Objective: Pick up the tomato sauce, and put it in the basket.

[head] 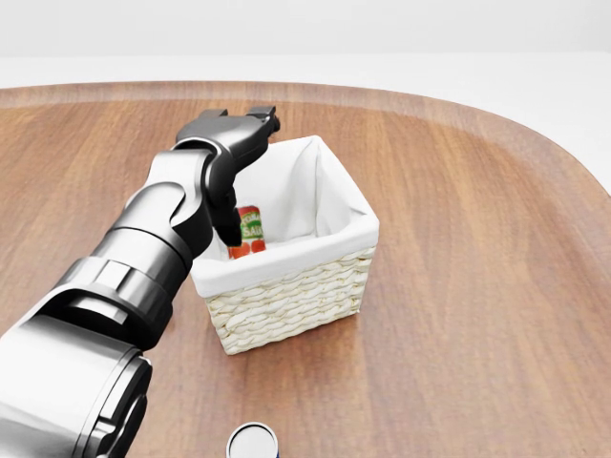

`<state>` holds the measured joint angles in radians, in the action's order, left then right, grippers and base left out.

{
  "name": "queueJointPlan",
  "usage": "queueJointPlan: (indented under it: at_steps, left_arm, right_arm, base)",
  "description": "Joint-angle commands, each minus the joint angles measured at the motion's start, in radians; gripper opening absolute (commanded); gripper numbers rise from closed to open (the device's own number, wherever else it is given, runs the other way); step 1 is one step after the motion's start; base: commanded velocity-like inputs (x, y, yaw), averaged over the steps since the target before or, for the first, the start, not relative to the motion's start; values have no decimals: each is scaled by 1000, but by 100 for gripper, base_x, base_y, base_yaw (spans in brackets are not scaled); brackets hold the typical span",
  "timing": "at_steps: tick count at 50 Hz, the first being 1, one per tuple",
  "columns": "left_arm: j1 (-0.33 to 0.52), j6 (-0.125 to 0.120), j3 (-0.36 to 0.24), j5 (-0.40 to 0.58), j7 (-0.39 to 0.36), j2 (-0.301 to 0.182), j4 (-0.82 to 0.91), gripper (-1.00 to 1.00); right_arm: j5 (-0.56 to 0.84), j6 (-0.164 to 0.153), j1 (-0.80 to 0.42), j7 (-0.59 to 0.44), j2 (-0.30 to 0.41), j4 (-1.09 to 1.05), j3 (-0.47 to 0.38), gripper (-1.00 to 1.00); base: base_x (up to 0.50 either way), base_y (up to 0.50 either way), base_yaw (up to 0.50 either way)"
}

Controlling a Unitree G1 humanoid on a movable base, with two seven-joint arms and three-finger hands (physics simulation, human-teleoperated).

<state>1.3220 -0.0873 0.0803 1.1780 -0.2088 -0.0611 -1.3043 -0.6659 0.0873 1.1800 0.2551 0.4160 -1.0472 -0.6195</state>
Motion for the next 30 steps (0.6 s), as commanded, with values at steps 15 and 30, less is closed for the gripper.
queueJointPlan:
  at_steps: [15,30]
  left_arm:
    - [1,0,1,21,2,-5,-29,100]
    - [-2,0,3,24,-2,-3,-29,100]
  right_arm:
    - [11,0,-13,9,5,0,5,100]
    - [3,0,-15,-5,-6,0,0,100]
  base:
    - [0,0,0]
    - [0,0,0]
